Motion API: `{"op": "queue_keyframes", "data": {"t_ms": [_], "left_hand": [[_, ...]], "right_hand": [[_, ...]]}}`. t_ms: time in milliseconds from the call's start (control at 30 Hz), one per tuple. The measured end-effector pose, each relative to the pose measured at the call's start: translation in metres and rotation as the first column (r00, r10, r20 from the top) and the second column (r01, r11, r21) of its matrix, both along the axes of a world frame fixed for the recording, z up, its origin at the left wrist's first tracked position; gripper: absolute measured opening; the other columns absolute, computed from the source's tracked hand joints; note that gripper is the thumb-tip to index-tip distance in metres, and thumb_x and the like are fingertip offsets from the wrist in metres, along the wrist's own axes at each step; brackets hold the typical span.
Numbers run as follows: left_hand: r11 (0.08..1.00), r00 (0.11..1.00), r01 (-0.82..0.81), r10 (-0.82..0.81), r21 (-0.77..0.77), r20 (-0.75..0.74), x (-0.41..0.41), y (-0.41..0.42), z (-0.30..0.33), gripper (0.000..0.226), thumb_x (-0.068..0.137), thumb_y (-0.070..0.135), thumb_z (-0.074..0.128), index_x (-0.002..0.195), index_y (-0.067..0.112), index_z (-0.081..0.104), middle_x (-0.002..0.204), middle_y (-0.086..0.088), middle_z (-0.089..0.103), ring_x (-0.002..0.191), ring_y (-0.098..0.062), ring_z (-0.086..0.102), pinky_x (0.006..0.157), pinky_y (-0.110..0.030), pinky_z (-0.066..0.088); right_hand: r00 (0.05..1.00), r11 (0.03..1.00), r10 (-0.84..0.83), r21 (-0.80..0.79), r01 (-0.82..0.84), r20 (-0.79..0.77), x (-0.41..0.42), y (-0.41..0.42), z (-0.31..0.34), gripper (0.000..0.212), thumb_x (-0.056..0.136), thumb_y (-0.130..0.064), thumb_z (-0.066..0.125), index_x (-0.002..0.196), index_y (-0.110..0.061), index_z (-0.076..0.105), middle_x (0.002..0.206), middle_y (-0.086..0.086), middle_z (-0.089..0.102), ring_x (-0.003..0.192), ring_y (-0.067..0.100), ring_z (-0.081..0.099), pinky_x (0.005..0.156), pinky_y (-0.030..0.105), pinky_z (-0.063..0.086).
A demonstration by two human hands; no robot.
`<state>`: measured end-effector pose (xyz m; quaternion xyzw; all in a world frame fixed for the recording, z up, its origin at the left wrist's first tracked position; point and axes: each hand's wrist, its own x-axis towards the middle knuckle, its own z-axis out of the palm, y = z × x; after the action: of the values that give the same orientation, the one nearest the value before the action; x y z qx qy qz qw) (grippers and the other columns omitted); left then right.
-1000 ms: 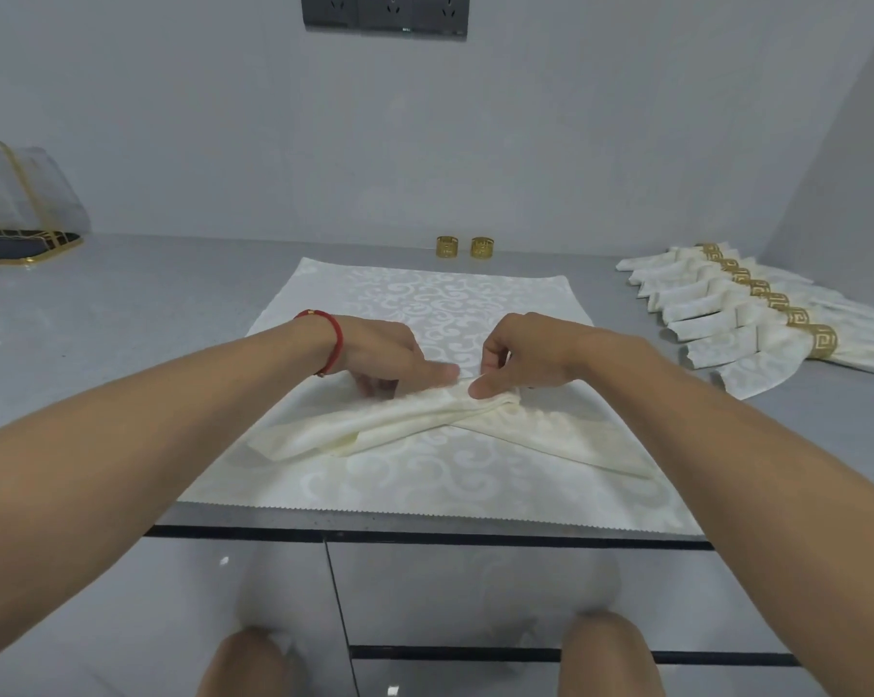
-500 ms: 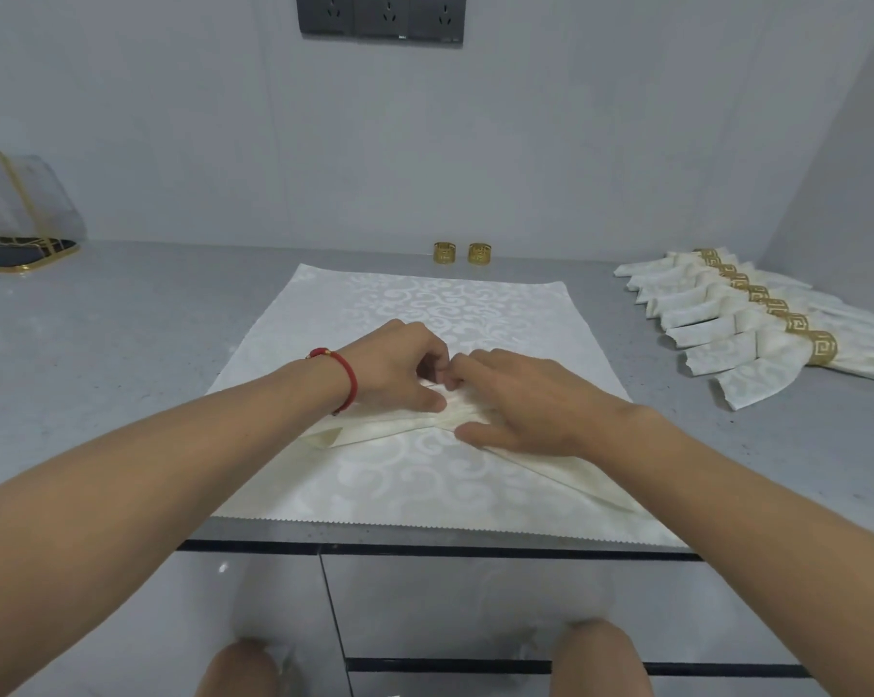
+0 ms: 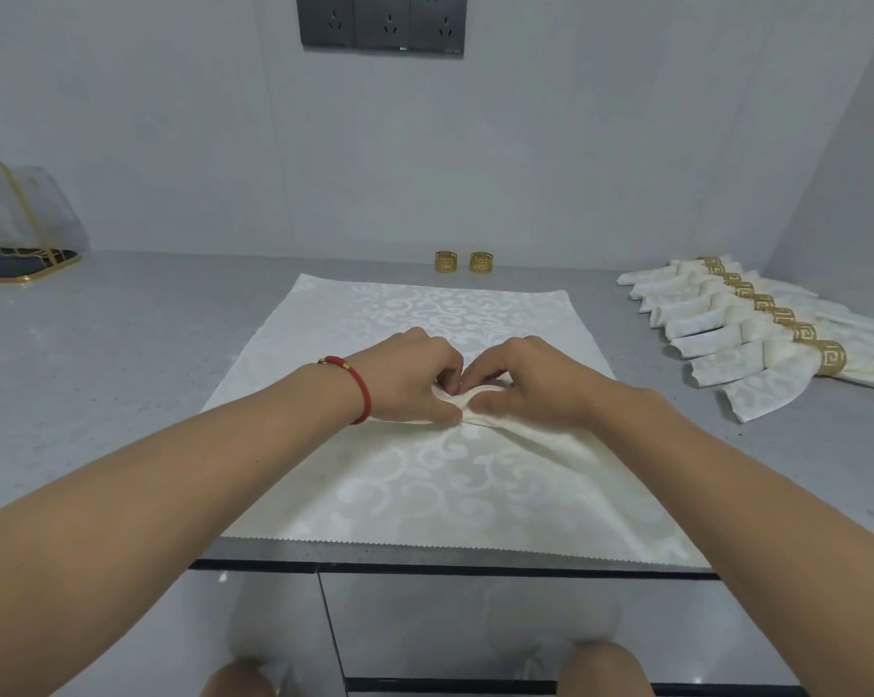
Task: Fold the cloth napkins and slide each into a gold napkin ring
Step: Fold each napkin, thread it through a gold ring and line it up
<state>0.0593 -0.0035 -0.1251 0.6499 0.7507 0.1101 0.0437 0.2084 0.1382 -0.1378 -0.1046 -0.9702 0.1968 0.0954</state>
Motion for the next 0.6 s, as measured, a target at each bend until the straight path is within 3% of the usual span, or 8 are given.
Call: {"op": "queue_keyframes", "data": {"t_ms": [100,200,267,333,467,533,600], "left_hand": [[1.000,0.999,-0.023,0.023,0.019,-0.036,0.002,0.005,0.001,0.011,0.087,0.028,0.067,0.080,0.021,0.061,0.085,0.003,0.066,0.087,-0.016,0.055,0.076,-0.033,0.049],[0.996,0.999,-0.050,0.051,0.068,-0.009,0.001,0.008,-0.005,0.015,0.088,0.020,0.064,0.075,0.023,0.056,0.070,0.011,0.054,0.073,-0.013,0.051,0.060,-0.024,0.037],[0.992,0.997,-0.074,0.075,0.102,0.000,0.001,0.009,-0.011,0.001,0.089,0.021,0.061,0.089,0.021,0.061,0.075,0.011,0.056,0.076,-0.014,0.054,0.063,-0.025,0.041],[0.983,0.995,-0.100,0.099,0.152,0.010,0.004,0.008,-0.016,0.009,0.089,0.021,0.060,0.097,0.023,0.058,0.085,0.003,0.060,0.082,-0.021,0.057,0.071,-0.034,0.049],[0.973,0.994,-0.078,0.094,0.217,-0.063,0.009,0.009,-0.024,0.023,0.088,0.016,0.056,0.080,0.035,0.046,0.073,0.005,0.049,0.074,-0.023,0.051,0.062,-0.033,0.038],[0.975,0.995,-0.067,0.080,0.210,-0.055,0.009,0.008,-0.026,0.018,0.089,0.016,0.058,0.084,0.033,0.060,0.067,0.014,0.042,0.072,-0.021,0.047,0.063,-0.030,0.035],[0.978,0.996,-0.061,0.073,0.198,-0.052,0.005,0.007,-0.029,0.010,0.090,0.021,0.063,0.094,0.028,0.068,0.065,0.017,0.044,0.073,-0.019,0.049,0.065,-0.029,0.038]], "right_hand": [[1.000,0.999,-0.030,0.041,0.030,0.005,-0.004,0.001,0.000,0.016,0.092,-0.021,0.067,0.102,-0.029,0.076,0.095,-0.011,0.073,0.093,0.011,0.063,0.084,0.034,0.052],[0.998,0.991,-0.048,0.126,0.052,-0.031,-0.005,0.002,-0.008,0.019,0.094,-0.024,0.061,0.110,-0.031,0.054,0.088,-0.007,0.070,0.084,0.019,0.057,0.075,0.040,0.048],[0.997,0.972,-0.016,0.234,0.033,-0.076,-0.002,0.002,-0.015,0.021,0.098,-0.022,0.056,0.109,-0.032,0.042,0.074,-0.007,0.061,0.070,0.020,0.049,0.063,0.038,0.037],[0.995,0.957,0.012,0.289,0.018,-0.100,0.001,-0.003,-0.018,0.025,0.101,-0.019,0.052,0.104,-0.037,0.036,0.071,-0.007,0.056,0.063,0.021,0.045,0.059,0.037,0.033],[0.998,0.927,0.068,0.371,-0.057,-0.016,0.006,-0.010,-0.010,0.016,0.102,-0.026,0.048,0.105,-0.041,0.043,0.084,-0.009,0.062,0.072,0.021,0.052,0.062,0.037,0.041],[0.997,0.913,0.057,0.402,-0.070,0.043,0.006,-0.010,-0.006,0.009,0.101,-0.039,0.054,0.105,-0.039,0.046,0.085,-0.013,0.057,0.076,0.017,0.051,0.064,0.036,0.038],[0.996,0.907,0.047,0.415,-0.073,0.072,0.004,-0.012,-0.005,0.016,0.098,-0.044,0.060,0.104,-0.032,0.052,0.083,-0.015,0.052,0.078,0.015,0.050,0.064,0.033,0.034]]}}
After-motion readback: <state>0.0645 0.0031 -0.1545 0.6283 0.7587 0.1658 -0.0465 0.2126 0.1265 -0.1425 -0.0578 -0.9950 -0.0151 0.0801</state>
